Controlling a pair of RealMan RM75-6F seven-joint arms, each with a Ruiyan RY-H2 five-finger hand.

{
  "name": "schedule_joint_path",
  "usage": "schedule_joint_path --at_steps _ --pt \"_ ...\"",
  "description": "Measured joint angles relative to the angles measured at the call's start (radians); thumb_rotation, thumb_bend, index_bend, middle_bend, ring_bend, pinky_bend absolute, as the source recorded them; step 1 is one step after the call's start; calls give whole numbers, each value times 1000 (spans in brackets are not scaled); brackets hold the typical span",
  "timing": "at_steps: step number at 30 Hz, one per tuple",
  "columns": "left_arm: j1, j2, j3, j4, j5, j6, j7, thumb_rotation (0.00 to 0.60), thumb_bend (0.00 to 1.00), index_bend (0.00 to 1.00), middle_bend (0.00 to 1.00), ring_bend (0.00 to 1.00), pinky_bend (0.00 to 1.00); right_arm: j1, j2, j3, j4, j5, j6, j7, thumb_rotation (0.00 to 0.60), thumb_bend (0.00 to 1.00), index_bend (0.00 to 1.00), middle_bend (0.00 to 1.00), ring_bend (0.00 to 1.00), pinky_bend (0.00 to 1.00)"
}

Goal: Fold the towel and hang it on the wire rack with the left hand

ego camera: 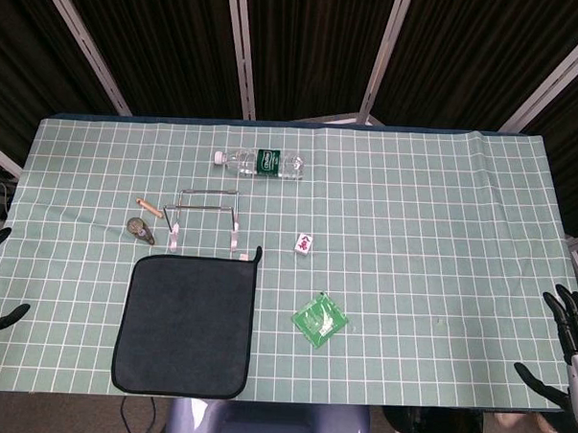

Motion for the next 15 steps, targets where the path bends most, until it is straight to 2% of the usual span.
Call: schedule_joint_path --at_steps 10,15 --pt "-39 -9 -7 13 10 -52 -5 600 0 0 0 0 0 10 6 4 -11 23 -28 4 600 0 0 0 0 0" --pt "-144 -18 -18 39 95 -165 -21 600 0 0 0 0 0 18 10 8 -12 43 -53 3 600 0 0 0 0 0"
